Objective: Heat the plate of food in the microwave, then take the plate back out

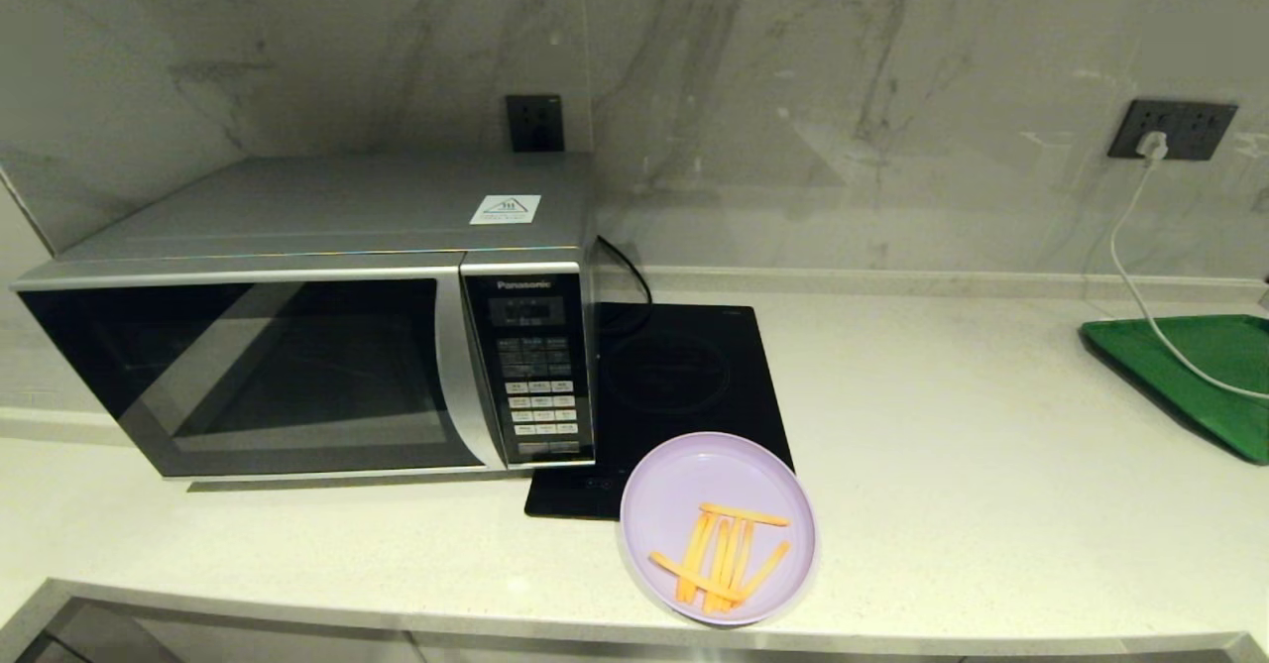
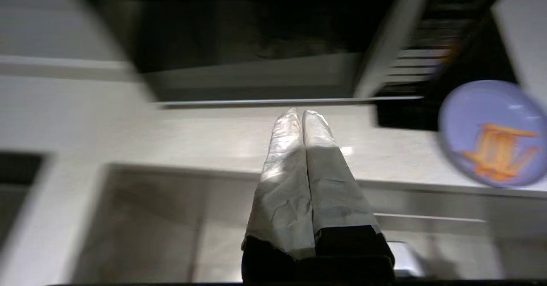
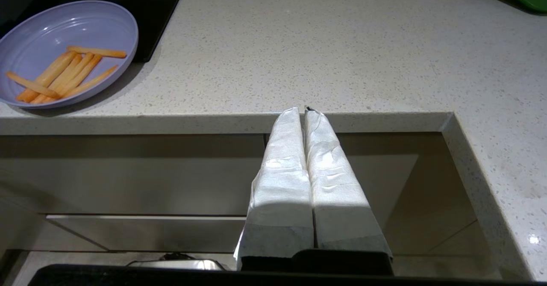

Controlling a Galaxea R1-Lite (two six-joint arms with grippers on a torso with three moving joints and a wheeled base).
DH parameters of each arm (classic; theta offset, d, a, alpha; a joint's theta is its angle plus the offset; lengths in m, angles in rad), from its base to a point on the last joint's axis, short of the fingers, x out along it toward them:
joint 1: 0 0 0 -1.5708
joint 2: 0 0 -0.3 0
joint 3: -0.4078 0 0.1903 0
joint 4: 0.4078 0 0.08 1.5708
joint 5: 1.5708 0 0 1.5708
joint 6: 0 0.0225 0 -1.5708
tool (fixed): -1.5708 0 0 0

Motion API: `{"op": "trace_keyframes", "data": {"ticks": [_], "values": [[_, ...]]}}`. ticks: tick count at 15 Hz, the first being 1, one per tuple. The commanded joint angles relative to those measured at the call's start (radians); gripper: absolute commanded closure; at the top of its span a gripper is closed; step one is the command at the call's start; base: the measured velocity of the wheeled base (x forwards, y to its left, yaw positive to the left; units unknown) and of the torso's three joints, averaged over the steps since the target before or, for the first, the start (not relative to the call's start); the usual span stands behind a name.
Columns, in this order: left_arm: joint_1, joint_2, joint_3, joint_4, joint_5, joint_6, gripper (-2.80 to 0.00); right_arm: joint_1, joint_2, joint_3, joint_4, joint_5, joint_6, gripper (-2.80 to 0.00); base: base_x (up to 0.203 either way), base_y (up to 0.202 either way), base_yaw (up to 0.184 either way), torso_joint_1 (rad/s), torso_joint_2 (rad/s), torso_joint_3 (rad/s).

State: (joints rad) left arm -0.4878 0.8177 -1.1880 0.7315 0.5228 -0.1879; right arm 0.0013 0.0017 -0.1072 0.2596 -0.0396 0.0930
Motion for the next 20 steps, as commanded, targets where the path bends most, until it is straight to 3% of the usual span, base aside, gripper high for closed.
{"op": "trace_keyframes", "data": {"ticks": [1,3,4,6,9,11,13,15,16,17,18,19,20], "values": [[0.222,-0.188,-0.113,0.256,0.004,0.124,0.00,0.001,0.000,0.000,0.001,0.000,0.001,0.00,0.000,0.000,0.000,0.000,0.00,0.000],[0.418,-0.360,-0.103,0.292,-0.127,0.261,0.00,0.000,0.000,0.000,0.001,0.000,0.001,0.00,0.000,0.000,0.000,0.000,0.00,0.000],[0.471,-0.435,-0.074,0.303,-0.202,0.298,0.00,0.000,0.000,0.000,0.001,0.000,-0.001,0.00,0.000,0.000,0.000,0.000,0.00,0.000],[0.510,-0.561,0.044,0.316,-0.323,0.331,0.00,0.000,0.000,0.000,0.001,0.000,0.000,0.00,0.000,0.000,0.000,0.000,0.00,0.000],[0.486,-0.674,0.250,0.227,-0.426,0.266,0.00,0.000,0.000,0.000,0.001,0.000,0.000,0.00,0.000,0.000,0.000,0.000,0.00,0.000],[0.485,-0.775,0.440,0.104,-0.498,0.277,0.00,0.000,-0.001,0.000,0.001,0.000,-0.001,0.00,0.000,0.000,0.000,0.000,0.00,0.000],[0.485,-0.799,0.664,-0.052,-0.507,0.286,0.00,0.000,0.000,0.000,0.001,0.000,-0.001,0.00,0.000,0.000,0.000,0.000,0.00,0.000],[0.485,-0.807,0.911,-0.282,-0.481,0.289,0.00,0.000,0.000,0.000,0.001,0.000,-0.001,0.00,0.000,0.000,0.000,0.000,0.00,0.000],[0.485,-0.809,1.025,-0.469,-0.473,0.290,0.00,0.000,0.000,0.000,0.001,0.000,-0.001,0.00,0.000,0.000,0.000,0.000,0.00,0.000],[0.485,-0.811,1.098,-0.669,-0.474,0.276,0.00,0.000,0.000,0.000,0.001,0.000,-0.001,0.00,0.000,0.000,0.000,0.000,0.00,0.000],[0.485,-0.813,1.136,-0.798,-0.483,0.224,0.00,0.000,0.000,0.000,0.001,0.000,-0.001,0.00,0.000,0.000,0.000,0.000,0.00,0.000],[0.485,-0.814,1.154,-0.843,-0.492,0.134,0.00,0.000,0.000,0.000,0.001,0.000,-0.001,0.00,0.000,0.000,0.000,0.000,0.00,0.000],[0.485,-0.815,1.169,-0.816,-0.496,-0.004,0.00,0.000,0.000,0.000,0.001,0.000,-0.001,0.00,0.000,0.000,0.000,0.000,0.00,0.000]]}}
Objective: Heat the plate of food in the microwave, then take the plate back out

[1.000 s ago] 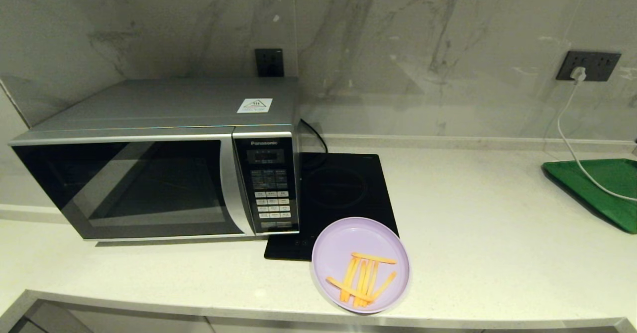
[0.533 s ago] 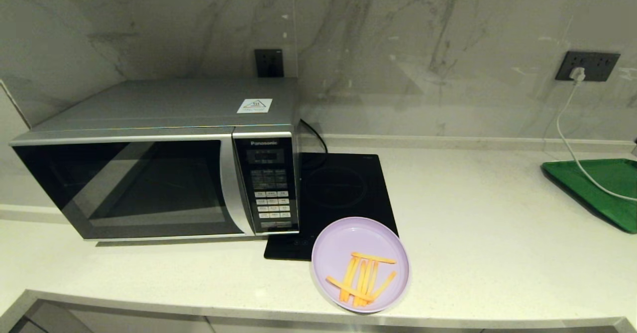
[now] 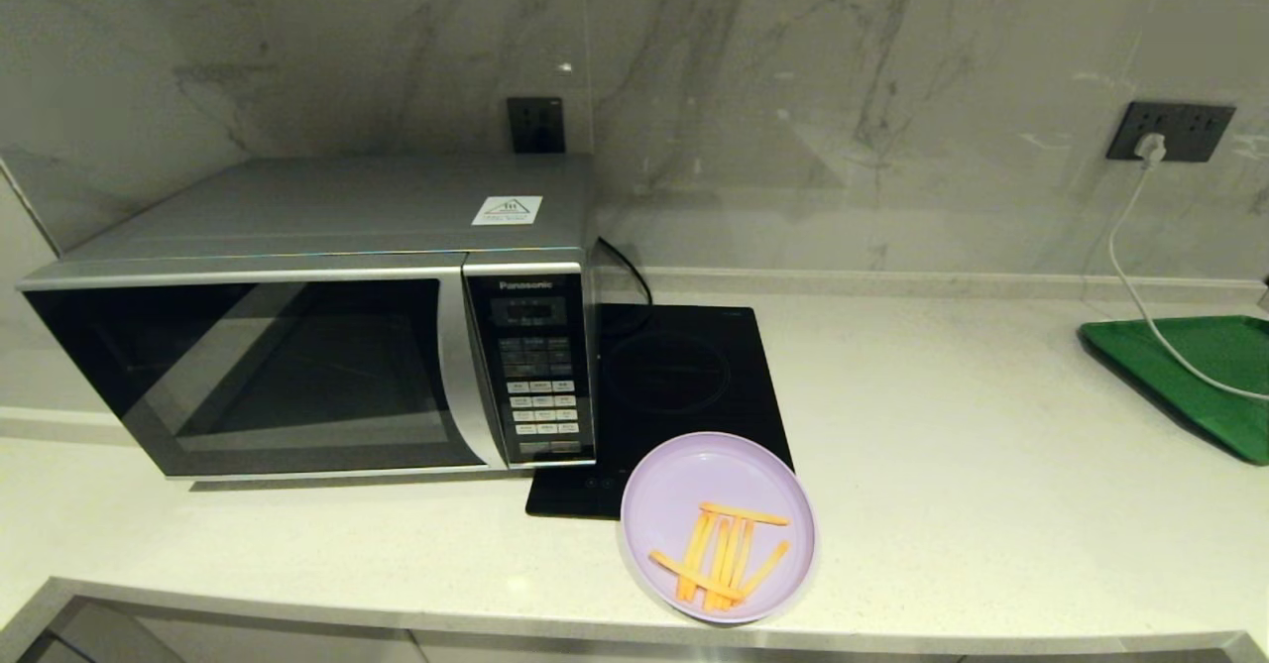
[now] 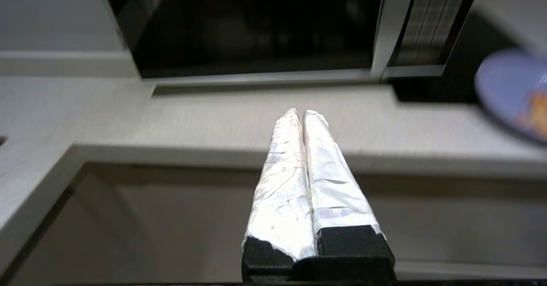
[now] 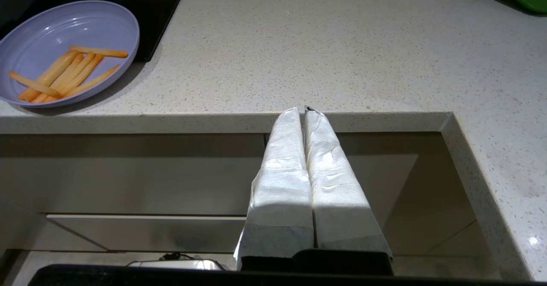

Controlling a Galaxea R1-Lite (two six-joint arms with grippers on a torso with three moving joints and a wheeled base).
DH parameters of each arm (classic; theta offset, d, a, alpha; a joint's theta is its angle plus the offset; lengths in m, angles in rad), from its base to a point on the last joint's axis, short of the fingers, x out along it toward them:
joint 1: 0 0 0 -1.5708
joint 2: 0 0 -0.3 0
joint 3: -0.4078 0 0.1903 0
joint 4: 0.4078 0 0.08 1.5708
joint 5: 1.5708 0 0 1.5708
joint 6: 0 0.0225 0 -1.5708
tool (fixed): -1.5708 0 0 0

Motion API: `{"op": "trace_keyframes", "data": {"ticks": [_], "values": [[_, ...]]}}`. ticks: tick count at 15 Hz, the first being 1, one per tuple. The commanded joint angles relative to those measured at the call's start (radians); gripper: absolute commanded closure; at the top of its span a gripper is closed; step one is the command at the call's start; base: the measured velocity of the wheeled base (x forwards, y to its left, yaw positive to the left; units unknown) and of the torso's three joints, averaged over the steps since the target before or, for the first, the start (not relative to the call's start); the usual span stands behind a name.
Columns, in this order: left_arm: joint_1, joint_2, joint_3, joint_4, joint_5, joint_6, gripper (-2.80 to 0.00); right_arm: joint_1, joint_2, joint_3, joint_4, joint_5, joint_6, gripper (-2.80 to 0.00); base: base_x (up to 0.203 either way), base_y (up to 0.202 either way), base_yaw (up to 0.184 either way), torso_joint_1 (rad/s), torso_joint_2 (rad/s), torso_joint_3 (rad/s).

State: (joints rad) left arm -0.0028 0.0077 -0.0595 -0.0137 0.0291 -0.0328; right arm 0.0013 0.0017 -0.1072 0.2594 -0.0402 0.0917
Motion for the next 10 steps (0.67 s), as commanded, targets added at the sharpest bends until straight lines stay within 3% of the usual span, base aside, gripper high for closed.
{"op": "trace_keyframes", "data": {"ticks": [1,2,3,5,6,7,9,10], "values": [[0.001,-0.005,0.047,-0.054,-0.003,-0.234,0.00,0.000,0.000,0.000,0.001,0.000,0.000,0.00,0.000,0.000,0.000,0.000,0.00,0.000],[0.001,-0.006,0.050,-0.049,-0.003,-0.232,0.00,0.000,0.000,0.000,0.001,0.000,0.000,0.00,0.000,0.000,0.000,0.000,0.00,0.000],[0.001,-0.006,0.052,-0.046,-0.005,-0.155,0.00,0.000,0.000,0.000,0.001,0.000,0.000,0.00,0.000,0.000,0.000,0.000,0.00,0.000],[0.001,-0.006,0.055,-0.031,-0.039,0.128,0.00,0.000,0.000,0.000,0.001,0.000,0.000,0.00,0.000,0.000,0.000,0.000,0.00,0.000],[0.001,-0.006,0.057,-0.024,-0.052,0.168,0.00,0.000,0.000,0.000,0.001,0.000,0.000,0.00,0.000,0.000,0.000,0.000,0.00,0.000],[0.001,-0.006,0.058,0.005,-0.052,0.138,0.00,0.000,0.000,0.000,0.001,0.000,0.000,0.00,0.000,0.000,0.000,0.000,0.00,0.000],[0.000,-0.006,0.056,0.012,-0.031,0.002,0.00,0.000,0.000,0.000,0.001,0.000,0.000,0.00,0.000,0.000,0.000,0.000,0.00,0.000],[0.000,-0.006,0.053,0.016,-0.026,0.000,0.00,0.000,0.000,0.000,0.001,0.000,0.000,0.00,0.000,0.000,0.000,0.000,0.00,0.000]]}}
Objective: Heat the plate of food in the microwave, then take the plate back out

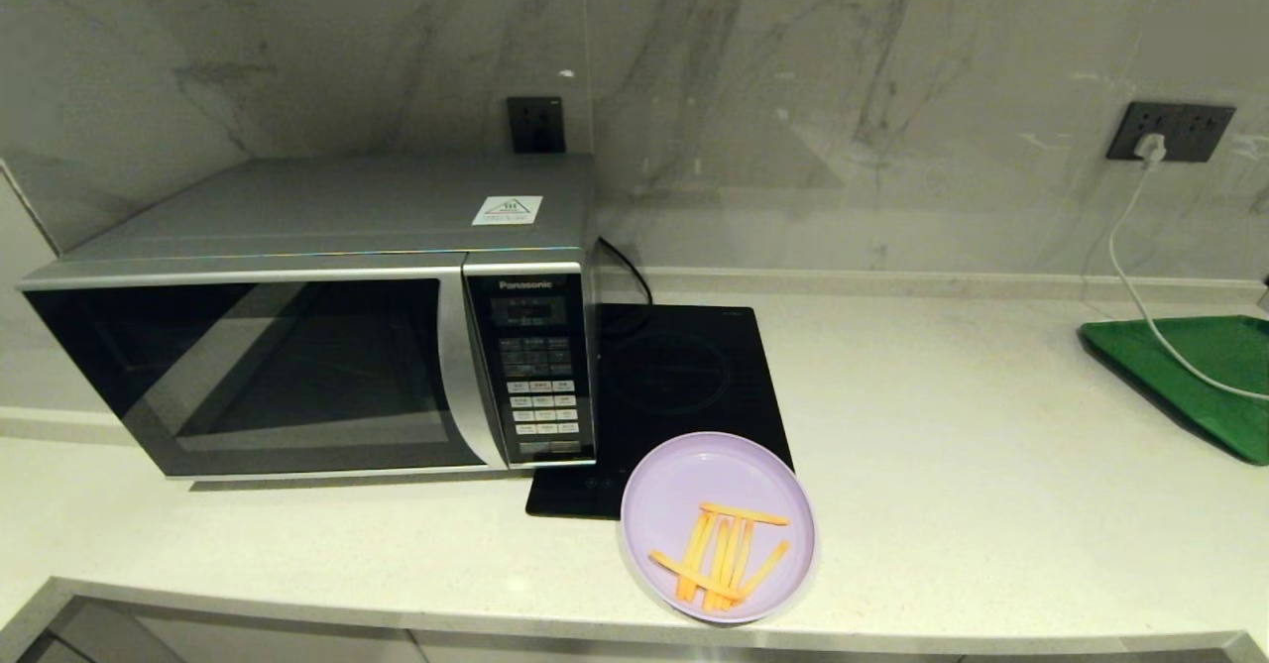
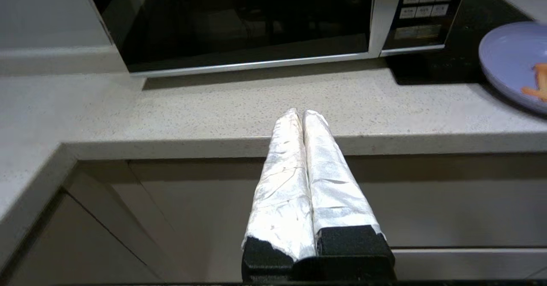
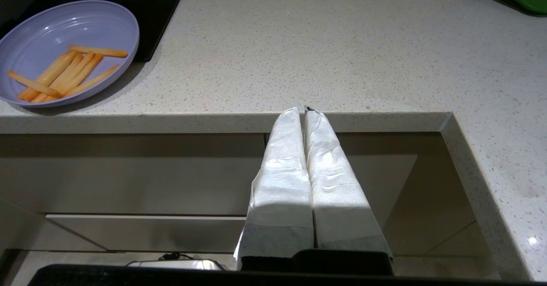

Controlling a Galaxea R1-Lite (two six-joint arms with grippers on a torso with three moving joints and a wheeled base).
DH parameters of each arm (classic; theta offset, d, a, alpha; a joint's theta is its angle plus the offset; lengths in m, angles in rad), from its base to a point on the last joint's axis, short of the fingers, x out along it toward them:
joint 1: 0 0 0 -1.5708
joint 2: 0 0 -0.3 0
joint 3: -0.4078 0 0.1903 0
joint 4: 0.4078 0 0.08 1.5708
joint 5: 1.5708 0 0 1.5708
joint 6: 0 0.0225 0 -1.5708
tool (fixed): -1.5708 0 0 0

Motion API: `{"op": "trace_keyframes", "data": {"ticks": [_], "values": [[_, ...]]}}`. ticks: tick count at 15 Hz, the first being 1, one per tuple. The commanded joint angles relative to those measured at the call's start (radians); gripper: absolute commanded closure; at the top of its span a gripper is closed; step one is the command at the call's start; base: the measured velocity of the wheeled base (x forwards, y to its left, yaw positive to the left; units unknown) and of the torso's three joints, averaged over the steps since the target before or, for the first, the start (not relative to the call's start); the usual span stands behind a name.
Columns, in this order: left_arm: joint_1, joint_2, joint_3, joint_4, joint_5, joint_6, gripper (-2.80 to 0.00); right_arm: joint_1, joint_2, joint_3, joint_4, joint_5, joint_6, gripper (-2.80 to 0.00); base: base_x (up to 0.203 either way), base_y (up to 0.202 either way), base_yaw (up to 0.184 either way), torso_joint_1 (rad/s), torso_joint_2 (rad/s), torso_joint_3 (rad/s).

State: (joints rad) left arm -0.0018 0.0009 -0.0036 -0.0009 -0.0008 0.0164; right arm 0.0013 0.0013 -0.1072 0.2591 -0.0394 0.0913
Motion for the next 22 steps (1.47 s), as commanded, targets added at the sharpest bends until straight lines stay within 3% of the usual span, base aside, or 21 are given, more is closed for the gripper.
{"op": "trace_keyframes", "data": {"ticks": [1,22], "values": [[0.000,0.001,-0.003,-0.002,0.006,-0.048,0.00,0.000,0.000,0.000,0.002,-0.001,0.001,0.00,0.000,0.000,0.000,0.000,0.00,0.000],[-0.001,0.001,-0.001,-0.005,0.012,-0.066,0.00,0.001,0.000,0.000,0.003,-0.002,-0.001,0.00,0.000,0.000,0.000,0.000,0.00,0.000]]}}
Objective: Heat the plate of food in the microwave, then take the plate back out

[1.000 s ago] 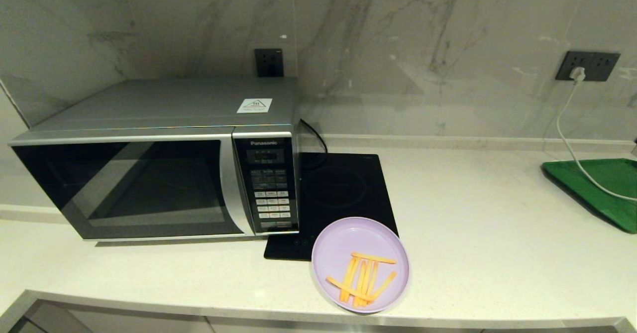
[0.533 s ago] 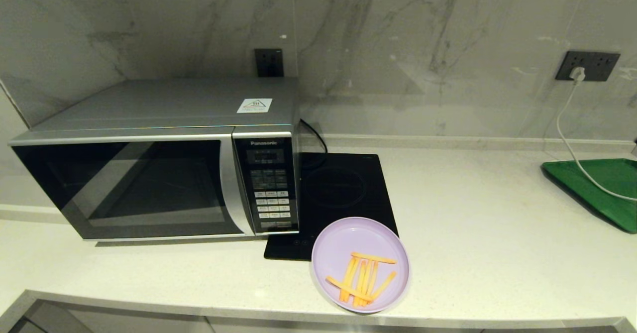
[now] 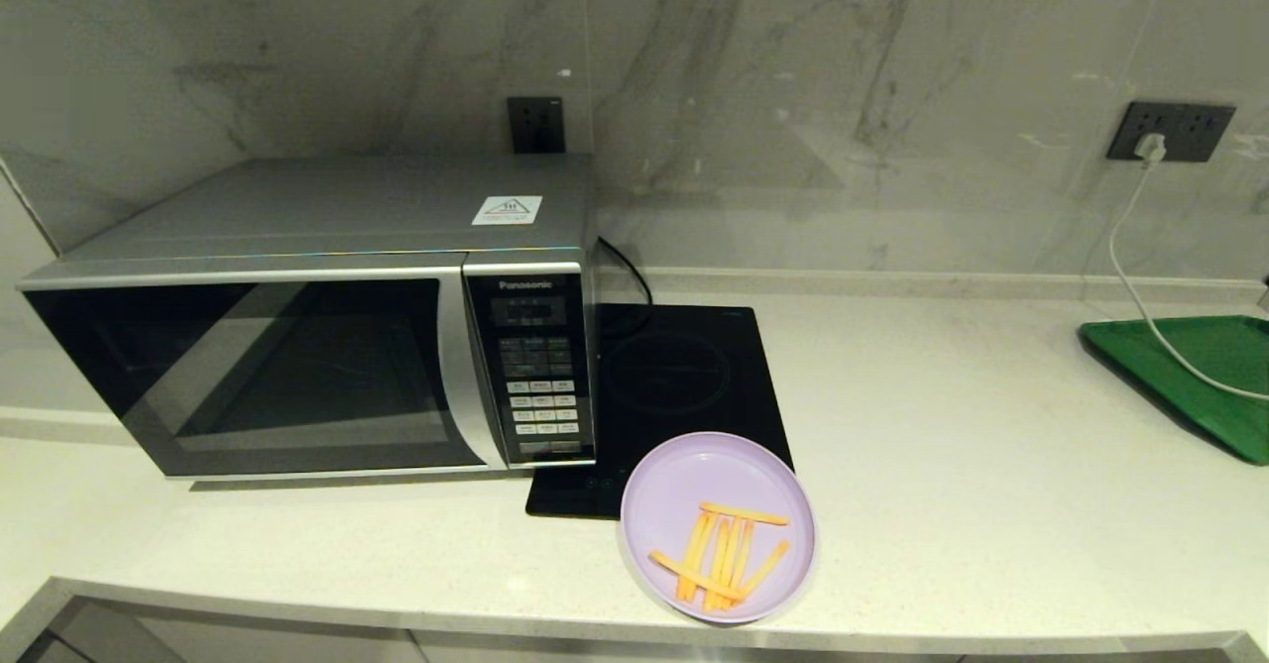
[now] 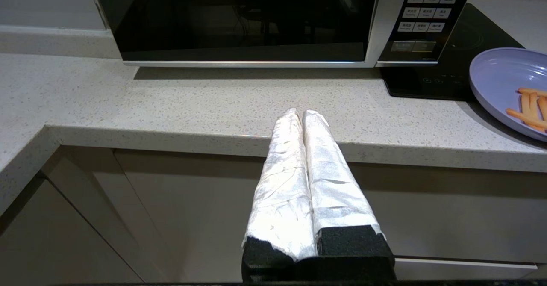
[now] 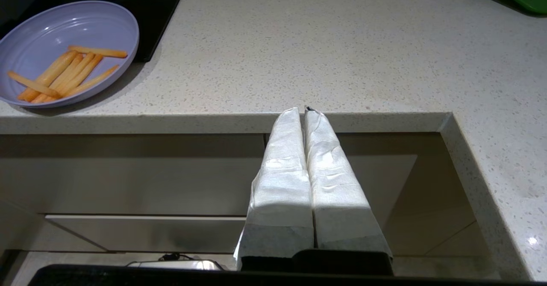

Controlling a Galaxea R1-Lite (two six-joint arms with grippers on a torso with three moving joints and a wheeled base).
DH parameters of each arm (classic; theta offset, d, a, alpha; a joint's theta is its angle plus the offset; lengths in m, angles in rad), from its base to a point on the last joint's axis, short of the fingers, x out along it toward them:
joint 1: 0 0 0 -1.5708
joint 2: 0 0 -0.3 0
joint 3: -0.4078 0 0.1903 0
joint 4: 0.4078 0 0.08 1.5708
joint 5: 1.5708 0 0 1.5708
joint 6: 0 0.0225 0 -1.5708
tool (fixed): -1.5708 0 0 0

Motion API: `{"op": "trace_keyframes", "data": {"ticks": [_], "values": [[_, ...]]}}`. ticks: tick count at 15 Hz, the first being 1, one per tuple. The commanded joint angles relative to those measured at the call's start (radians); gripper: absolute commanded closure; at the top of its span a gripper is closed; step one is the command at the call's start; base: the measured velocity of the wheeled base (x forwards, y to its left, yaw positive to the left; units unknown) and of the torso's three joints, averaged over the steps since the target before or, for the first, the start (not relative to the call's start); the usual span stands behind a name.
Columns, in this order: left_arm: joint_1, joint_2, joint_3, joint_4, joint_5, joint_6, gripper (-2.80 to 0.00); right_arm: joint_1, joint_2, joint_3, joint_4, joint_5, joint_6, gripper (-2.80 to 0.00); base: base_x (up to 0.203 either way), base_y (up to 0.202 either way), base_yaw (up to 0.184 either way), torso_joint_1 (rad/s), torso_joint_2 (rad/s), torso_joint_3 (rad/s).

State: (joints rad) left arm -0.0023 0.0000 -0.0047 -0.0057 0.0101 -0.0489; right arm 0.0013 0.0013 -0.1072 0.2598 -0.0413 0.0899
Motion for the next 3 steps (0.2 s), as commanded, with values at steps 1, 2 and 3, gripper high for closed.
{"op": "trace_keyframes", "data": {"ticks": [1,2,3], "values": [[-0.001,0.002,0.000,0.000,-0.001,0.000,0.00,0.000,0.000,0.000,0.003,0.000,0.001,0.00,0.000,0.000,0.000,0.000,0.00,0.000],[0.000,0.002,0.000,0.000,0.001,-0.001,0.00,0.000,0.000,0.000,0.003,0.000,0.002,0.00,0.000,0.000,0.000,0.000,0.00,0.000],[0.001,0.002,0.000,-0.001,0.001,-0.001,0.00,0.000,0.000,0.001,0.002,0.001,0.010,0.00,0.000,0.000,0.000,0.000,0.00,0.000]]}}
